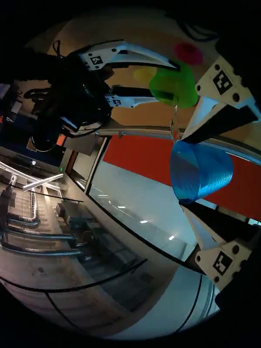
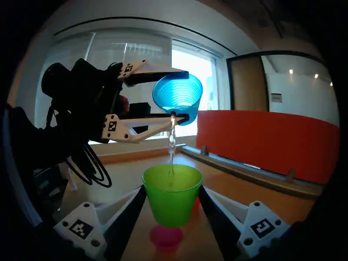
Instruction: Pour water
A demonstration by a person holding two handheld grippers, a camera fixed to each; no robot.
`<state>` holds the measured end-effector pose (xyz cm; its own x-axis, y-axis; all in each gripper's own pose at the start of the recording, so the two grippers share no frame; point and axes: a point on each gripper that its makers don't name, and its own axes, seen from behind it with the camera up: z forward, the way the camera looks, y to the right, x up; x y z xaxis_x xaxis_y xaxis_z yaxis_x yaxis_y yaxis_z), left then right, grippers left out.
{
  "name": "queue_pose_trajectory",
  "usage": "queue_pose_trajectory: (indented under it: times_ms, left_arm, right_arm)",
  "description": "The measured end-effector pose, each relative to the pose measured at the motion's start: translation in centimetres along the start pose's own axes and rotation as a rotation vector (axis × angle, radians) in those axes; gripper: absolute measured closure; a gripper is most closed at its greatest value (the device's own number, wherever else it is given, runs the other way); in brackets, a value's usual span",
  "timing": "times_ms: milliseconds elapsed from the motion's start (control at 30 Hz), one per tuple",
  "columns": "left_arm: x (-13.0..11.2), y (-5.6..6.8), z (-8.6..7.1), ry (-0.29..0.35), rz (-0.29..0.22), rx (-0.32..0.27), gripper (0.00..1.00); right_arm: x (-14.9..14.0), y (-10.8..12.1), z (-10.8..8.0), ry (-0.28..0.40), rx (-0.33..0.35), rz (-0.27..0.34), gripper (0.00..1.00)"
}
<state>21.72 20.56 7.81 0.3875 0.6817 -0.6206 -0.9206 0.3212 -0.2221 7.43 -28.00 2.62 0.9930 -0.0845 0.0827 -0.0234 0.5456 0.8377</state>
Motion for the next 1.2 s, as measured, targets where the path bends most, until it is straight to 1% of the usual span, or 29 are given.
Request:
queue_pose_trajectory:
  times_ms: [567,667,1200]
  left_arm:
    - [0.2,0.3,0.0,0.002,0.052,-0.003,0.11]
    - [0.3,0.2,0.1,0.003,0.055,-0.001,0.11]
    - [0.8,-0.8,0.1,0.003,0.119,0.018,0.11]
  right_arm:
    - [0.1,0.0,-0.1,0.005,0.000,-0.002,0.11]
    - [0.2,0.0,0.0,0.004,0.000,-0.003,0.11]
    - [0.3,0.2,0.1,0.006,-0.003,-0.011,0.11]
